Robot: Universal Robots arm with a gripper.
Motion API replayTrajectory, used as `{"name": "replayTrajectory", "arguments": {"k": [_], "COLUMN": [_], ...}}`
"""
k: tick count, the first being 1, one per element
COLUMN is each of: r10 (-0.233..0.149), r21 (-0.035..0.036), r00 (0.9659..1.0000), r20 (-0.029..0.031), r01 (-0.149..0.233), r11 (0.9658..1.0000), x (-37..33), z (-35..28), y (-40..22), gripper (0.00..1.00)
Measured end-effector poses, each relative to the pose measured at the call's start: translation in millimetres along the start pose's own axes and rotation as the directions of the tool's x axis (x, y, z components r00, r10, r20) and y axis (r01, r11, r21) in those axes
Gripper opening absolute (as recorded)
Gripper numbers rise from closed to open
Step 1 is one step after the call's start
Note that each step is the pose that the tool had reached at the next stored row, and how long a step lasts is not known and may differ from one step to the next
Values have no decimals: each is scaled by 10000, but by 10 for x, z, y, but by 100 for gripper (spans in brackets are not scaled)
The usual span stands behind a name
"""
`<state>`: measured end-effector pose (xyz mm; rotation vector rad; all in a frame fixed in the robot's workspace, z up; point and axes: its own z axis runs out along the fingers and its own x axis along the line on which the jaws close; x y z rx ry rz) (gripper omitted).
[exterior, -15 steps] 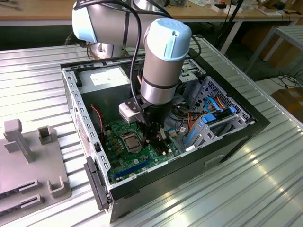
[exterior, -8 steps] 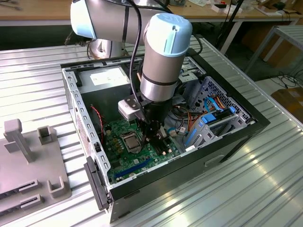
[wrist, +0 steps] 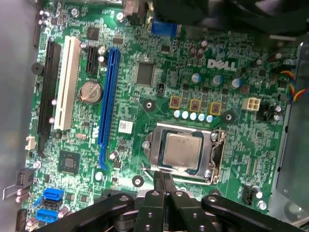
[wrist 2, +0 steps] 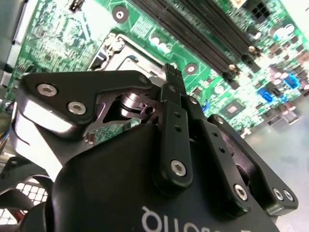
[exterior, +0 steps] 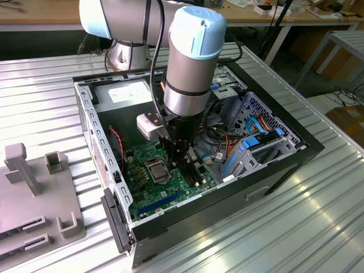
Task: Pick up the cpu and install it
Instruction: 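Install the second cpu locking lever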
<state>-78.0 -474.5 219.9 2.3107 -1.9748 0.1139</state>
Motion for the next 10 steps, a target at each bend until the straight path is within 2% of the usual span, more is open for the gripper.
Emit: {"name": "replayTrajectory", "arguments": {"k": [4,10], "r10": [3,2], "r21": [25,27], "r00": [10000,10000], "r20": [-4,-4], "r01": [-3,-2], "r11": [10000,10000], "x": [-24,-24], "z": [-2,-1], "y": [90,92], "gripper": [11,11]}}
